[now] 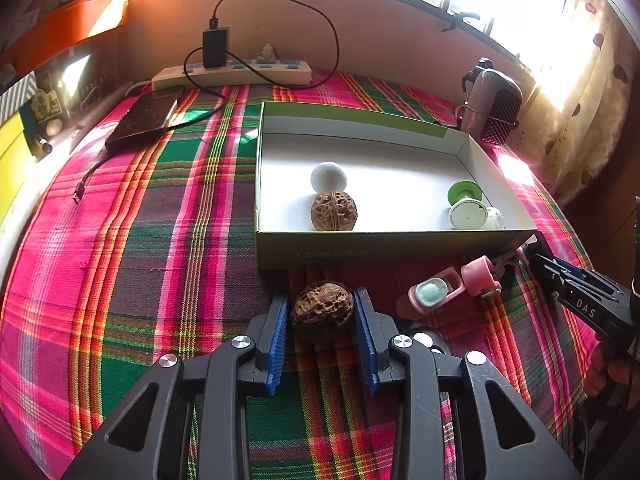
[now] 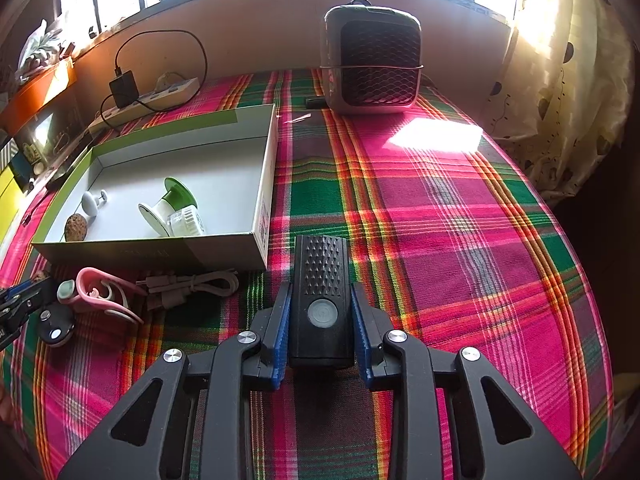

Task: Organize objects
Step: 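Lift the walnut and black remote and carry both over the tray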

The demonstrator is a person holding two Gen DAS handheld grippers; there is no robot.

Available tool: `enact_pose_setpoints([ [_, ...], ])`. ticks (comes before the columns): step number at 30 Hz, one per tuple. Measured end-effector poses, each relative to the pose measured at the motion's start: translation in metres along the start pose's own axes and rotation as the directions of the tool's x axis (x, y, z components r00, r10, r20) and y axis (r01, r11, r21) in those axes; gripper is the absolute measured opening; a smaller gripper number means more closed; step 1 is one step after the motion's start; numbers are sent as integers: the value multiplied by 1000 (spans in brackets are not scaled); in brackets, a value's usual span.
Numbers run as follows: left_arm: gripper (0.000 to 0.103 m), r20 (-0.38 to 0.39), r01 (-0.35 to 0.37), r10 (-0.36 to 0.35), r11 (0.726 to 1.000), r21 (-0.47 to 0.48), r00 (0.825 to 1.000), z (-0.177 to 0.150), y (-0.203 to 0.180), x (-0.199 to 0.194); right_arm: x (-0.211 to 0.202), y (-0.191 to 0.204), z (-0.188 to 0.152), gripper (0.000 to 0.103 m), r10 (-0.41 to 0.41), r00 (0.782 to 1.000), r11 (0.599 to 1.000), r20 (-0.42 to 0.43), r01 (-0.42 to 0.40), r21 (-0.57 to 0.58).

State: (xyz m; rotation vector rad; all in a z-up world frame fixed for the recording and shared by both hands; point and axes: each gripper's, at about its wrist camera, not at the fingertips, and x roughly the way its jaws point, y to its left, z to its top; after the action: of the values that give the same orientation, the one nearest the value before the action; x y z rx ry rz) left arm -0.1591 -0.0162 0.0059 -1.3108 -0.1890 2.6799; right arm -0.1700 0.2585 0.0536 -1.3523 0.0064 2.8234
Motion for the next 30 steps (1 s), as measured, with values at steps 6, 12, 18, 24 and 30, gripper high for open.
enact_pose_setpoints([
  [6,29,0,-1,1,1000,0,1000,1,0,0,0,0,0,28,0,1000,1000,0,0,0],
  [12,29,0,-7,7,1000,5,1000,0,0,-1,0,0,0,28,0,1000,1000,0,0,0],
  [18,29,16,-9,8,1000,18,1000,1,-2,-6,-1,-1,0,28,5,1000,1000,-1,-5,6],
  [24,29,32,-12,12,1000,20,999,4,-3,-13,-5,-2,0,28,5,1000,1000,3,-5,6],
  [30,29,57,-16,13,999,37,998,8,-8,-23,-17,-2,4,28,11,1000,1000,28,-11,1],
])
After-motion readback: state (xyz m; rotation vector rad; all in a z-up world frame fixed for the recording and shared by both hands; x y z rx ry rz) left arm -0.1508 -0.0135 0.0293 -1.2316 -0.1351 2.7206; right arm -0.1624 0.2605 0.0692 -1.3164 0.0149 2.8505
